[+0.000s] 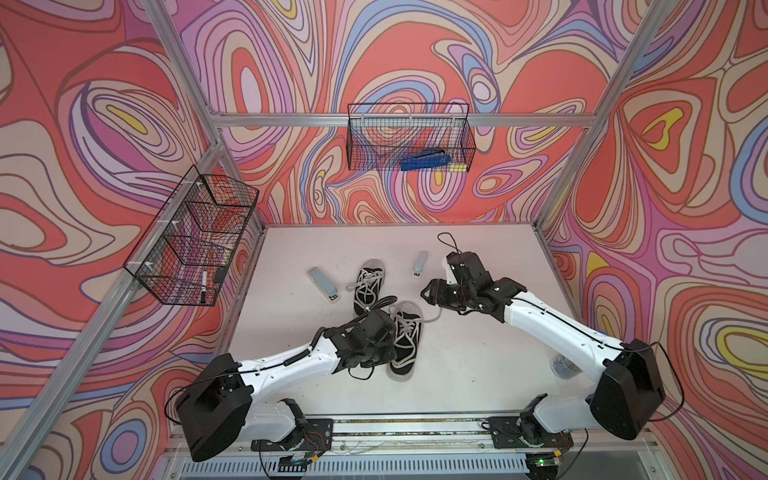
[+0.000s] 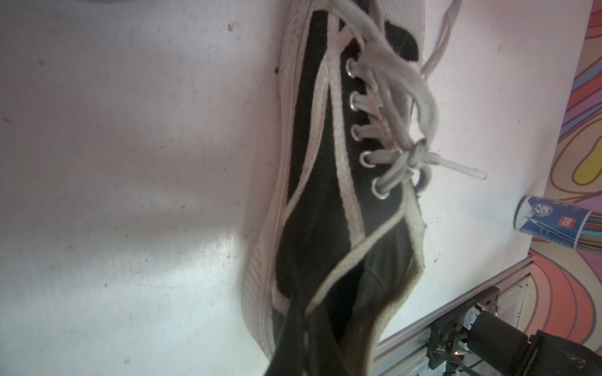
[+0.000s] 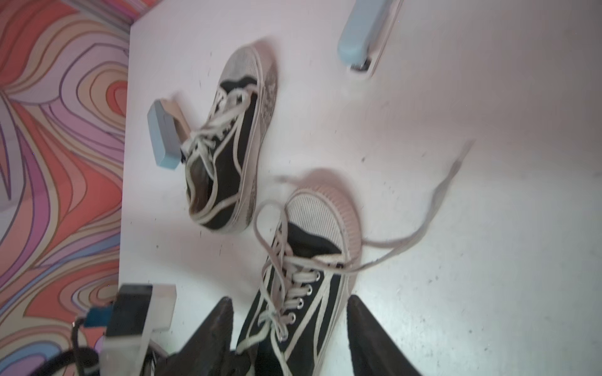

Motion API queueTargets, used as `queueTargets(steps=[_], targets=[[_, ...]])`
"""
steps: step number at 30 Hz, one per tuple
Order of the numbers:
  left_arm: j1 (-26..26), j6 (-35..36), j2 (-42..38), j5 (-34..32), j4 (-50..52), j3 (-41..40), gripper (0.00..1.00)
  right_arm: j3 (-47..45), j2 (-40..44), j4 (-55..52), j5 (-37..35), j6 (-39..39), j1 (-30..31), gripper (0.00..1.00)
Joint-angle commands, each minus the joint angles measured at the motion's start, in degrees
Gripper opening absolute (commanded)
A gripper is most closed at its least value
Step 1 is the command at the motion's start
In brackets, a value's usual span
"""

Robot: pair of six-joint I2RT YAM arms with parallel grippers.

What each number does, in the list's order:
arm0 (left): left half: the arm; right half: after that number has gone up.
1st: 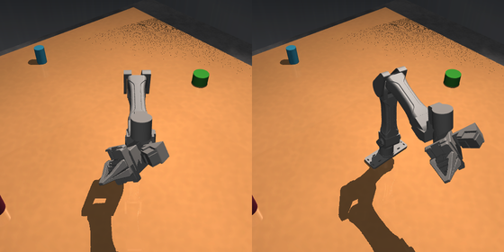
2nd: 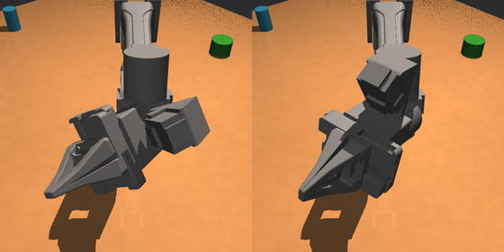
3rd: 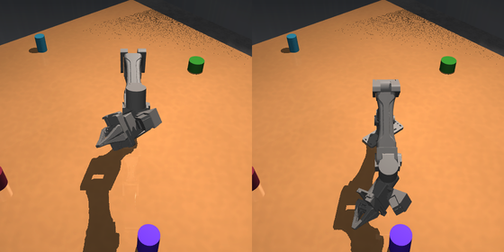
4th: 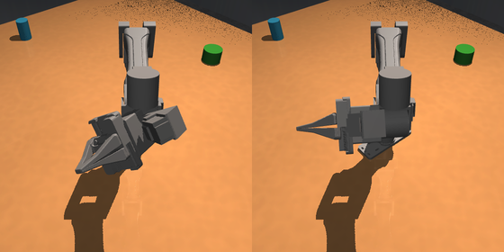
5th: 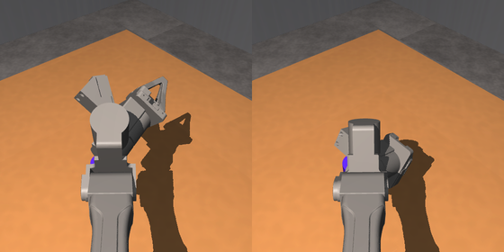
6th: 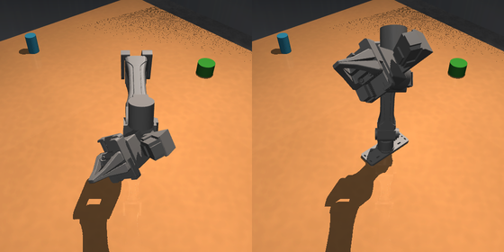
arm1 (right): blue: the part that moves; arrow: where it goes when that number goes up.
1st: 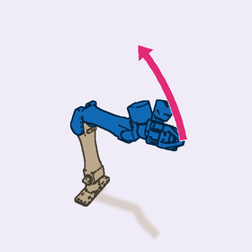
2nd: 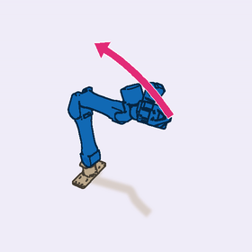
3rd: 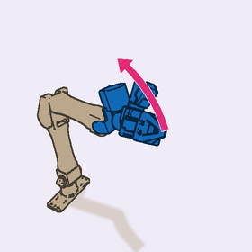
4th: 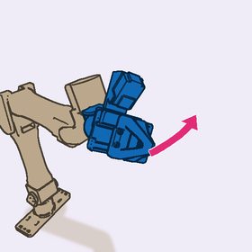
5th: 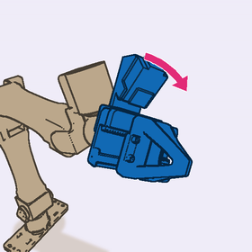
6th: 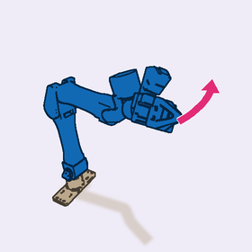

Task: Remove the insole from the shoe
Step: Untie the shoelace on the shoe.

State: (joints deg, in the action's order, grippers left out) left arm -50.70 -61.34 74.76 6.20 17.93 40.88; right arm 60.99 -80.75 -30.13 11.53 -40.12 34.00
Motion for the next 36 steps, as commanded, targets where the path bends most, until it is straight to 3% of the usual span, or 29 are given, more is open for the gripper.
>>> queueTargets(steps=[1,6,14,20,27,36], targets=[[-0.3,-1.3,-0.4,-0.4,-2.3,0.0,0.0,-4.9,0.3,3.5,9.7,-3.3,0.5,0.6],[-0.3,-1.4,-0.3,-0.8,-1.8,0.5,0.0,-9.5,-2.4,15.7,14.5,-10.5,1.4,0.59],[-0.4,-1.1,-0.1,-0.8,-1.0,0.9,0.0,-12.4,-6.0,22.0,14.5,-14.7,4.1,0.43],[-0.5,-1.1,-0.3,-0.9,-0.8,1.0,0.0,-12.7,-7.0,21.7,14.0,-14.6,4.1,0.26],[-0.4,-1.1,-0.3,-1.1,-0.7,1.0,0.0,-12.2,-5.6,19.4,12.5,-14.0,4.2,0.0],[-0.4,-1.1,-0.7,-1.8,-0.1,1.0,0.0,-5.3,6.6,6.5,6.7,-11.1,3.8,0.0]])
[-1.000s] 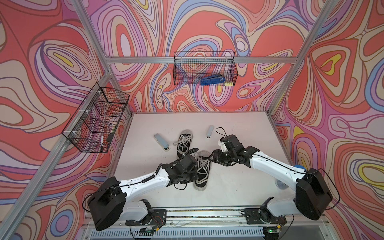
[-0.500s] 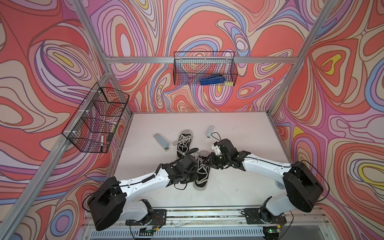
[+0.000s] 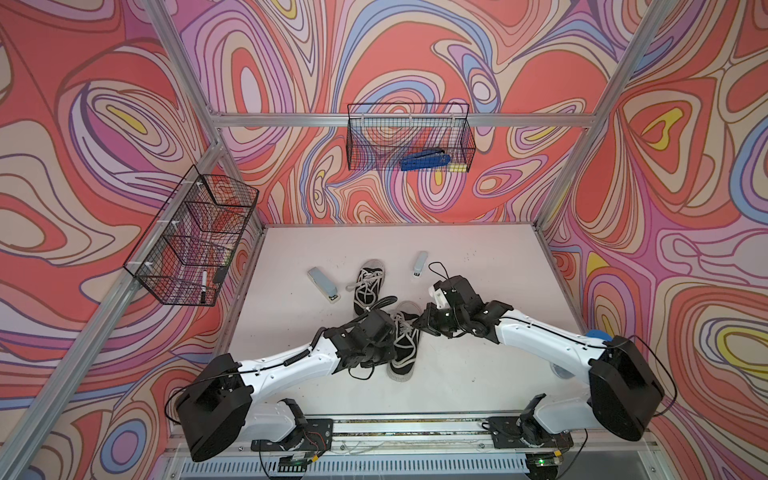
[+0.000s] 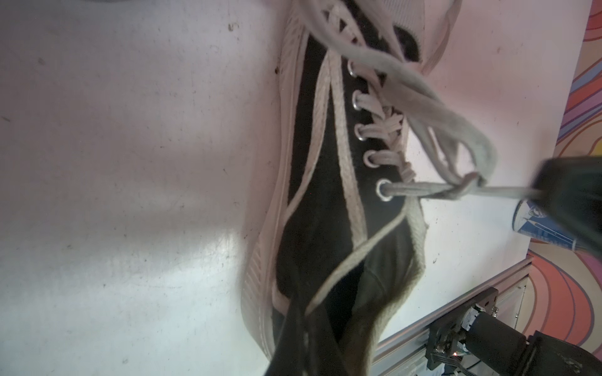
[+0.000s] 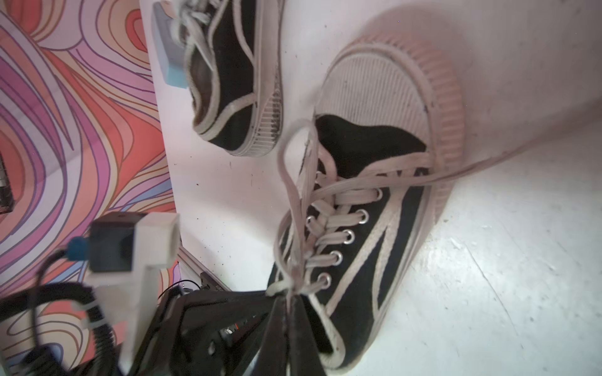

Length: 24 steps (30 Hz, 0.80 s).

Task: Remove the insole from the shoe
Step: Untie the shoelace on the shoe.

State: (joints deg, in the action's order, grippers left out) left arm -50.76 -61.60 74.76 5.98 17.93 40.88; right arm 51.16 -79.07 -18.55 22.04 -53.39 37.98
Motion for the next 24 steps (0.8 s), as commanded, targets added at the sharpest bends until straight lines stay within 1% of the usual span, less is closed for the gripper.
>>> queueTargets(steps=[1,5,8,16,21,24], targets=[[-0.3,-0.8,-0.7,-1.6,0.0,0.9,0.0,5.8,6.1,-6.5,-4.9,2.9,-0.3,0.0],[-0.3,-0.7,-0.6,-1.4,0.3,0.8,0.0,12.9,9.7,-11.9,-9.6,5.9,-1.1,0.0],[-0.3,-0.6,-0.7,-1.5,0.6,0.9,0.0,17.6,10.3,-13.0,-11.6,8.1,-1.8,0.0],[-0.3,-0.2,-0.7,-2.0,1.6,1.0,0.0,27.7,8.7,-11.3,-12.0,12.3,-3.7,0.0],[-0.4,-0.2,-0.1,-1.5,0.7,1.0,0.0,27.8,4.5,-8.5,-10.0,11.7,-4.3,0.0],[-0.4,-0.2,-0.1,-1.4,0.5,1.0,0.0,26.0,-0.6,-4.8,-8.0,10.0,-4.3,0.0]])
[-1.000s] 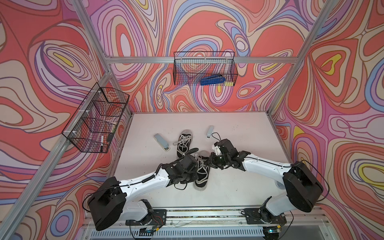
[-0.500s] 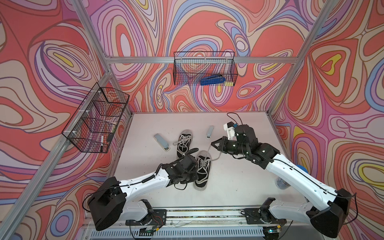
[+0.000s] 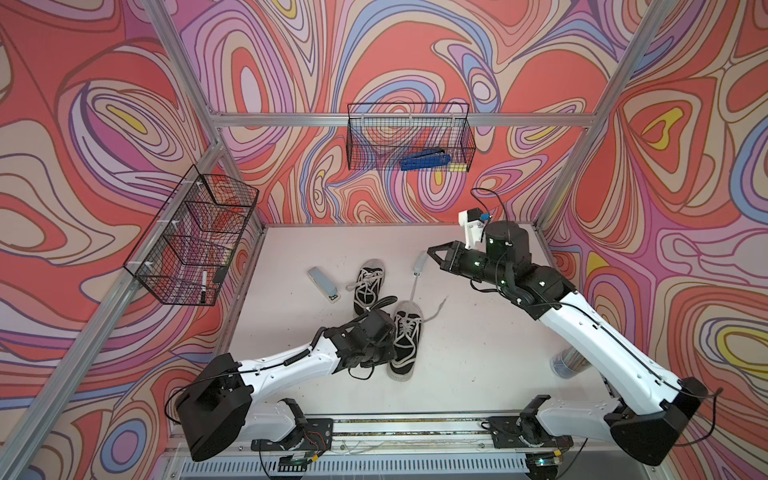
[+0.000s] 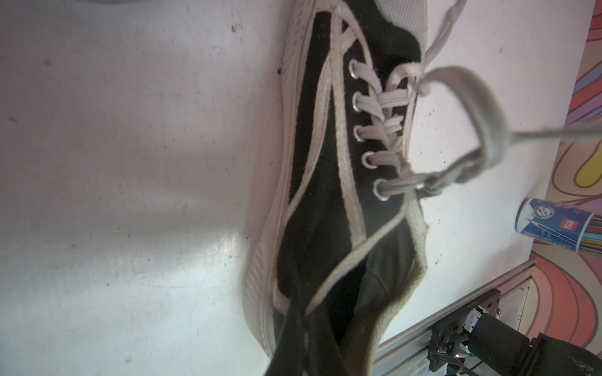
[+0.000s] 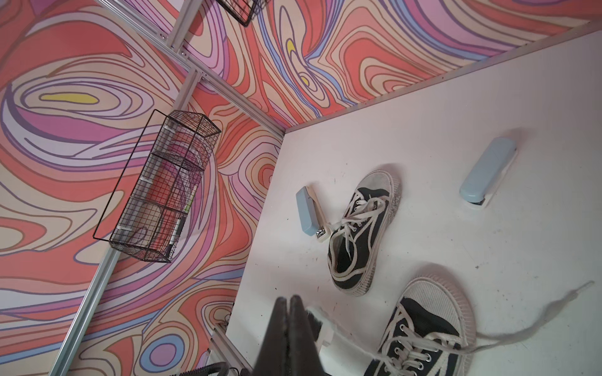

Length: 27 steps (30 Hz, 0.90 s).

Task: Remove the insole from the shoe
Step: Untie the shoelace on the shoe.

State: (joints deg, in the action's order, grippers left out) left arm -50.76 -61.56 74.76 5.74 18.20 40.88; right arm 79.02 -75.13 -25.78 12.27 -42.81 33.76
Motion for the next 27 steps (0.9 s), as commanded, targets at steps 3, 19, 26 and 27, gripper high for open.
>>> queueTargets(steps=[3,19,26,27], targets=[[-0.4,-0.1,-0.1,-1.0,0.2,1.2,0.0,-3.0,-11.2,4.4,1.5,-0.5,-0.1,0.0],[-0.4,0.3,0.1,-0.3,-0.6,2.1,0.0,-17.0,-6.5,-9.3,-4.1,17.6,3.0,0.32],[-0.4,-0.4,-0.3,-1.1,-0.2,1.7,0.0,-20.8,-7.9,-4.0,0.3,12.2,10.3,0.37],[-0.4,-0.4,-0.3,-1.2,-0.1,1.9,0.0,-20.9,-8.7,-2.9,-0.2,11.7,11.2,0.38]])
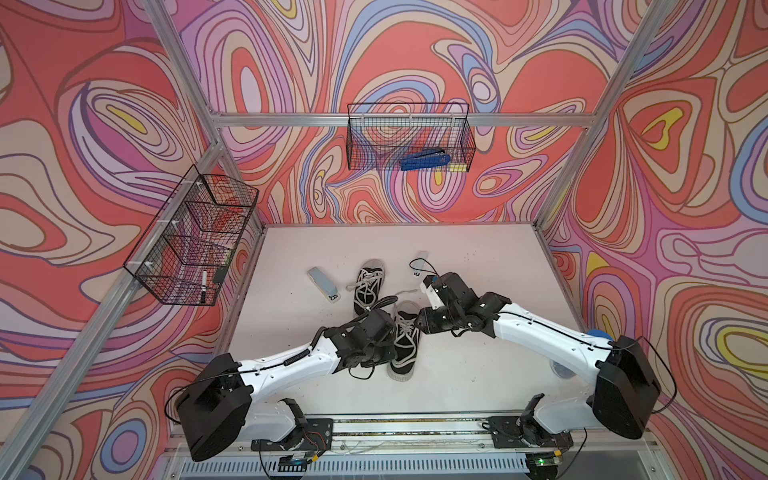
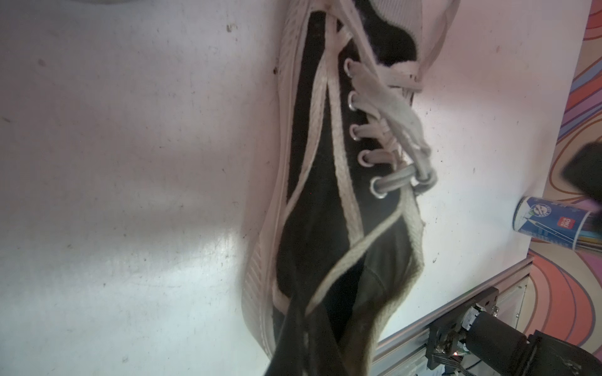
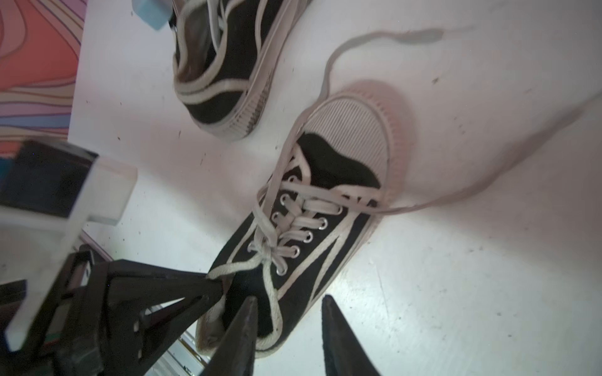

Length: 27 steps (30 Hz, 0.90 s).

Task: Remove the insole from the shoe
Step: Untie the shoelace on the shoe.

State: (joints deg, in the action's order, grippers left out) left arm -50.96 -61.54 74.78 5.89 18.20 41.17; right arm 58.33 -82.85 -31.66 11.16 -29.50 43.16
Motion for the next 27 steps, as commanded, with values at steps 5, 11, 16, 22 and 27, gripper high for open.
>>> queueTargets(steps=[5,11,16,22,27], targets=[[-0.2,-0.5,-0.3,-1.9,-0.2,1.4,0.0,-1.2,-4.9,8.2,2.0,-3.4,2.3,0.38],[-0.3,-0.2,-0.3,-1.9,-0.4,1.7,0.0,-2.2,-3.4,9.2,0.0,-3.7,2.3,0.32],[-0.3,0.3,0.0,-1.5,-0.1,2.2,0.0,-2.9,-4.4,10.5,1.7,-3.6,2.2,0.28],[-0.3,0.2,-0.8,-1.9,0.5,2.0,0.0,-2.8,-4.0,9.3,-1.0,-4.1,2.2,0.3],[-0.3,0.0,-0.8,-1.9,0.8,2.0,0.0,-4.6,-1.4,8.4,-3.8,-4.2,2.2,0.31]])
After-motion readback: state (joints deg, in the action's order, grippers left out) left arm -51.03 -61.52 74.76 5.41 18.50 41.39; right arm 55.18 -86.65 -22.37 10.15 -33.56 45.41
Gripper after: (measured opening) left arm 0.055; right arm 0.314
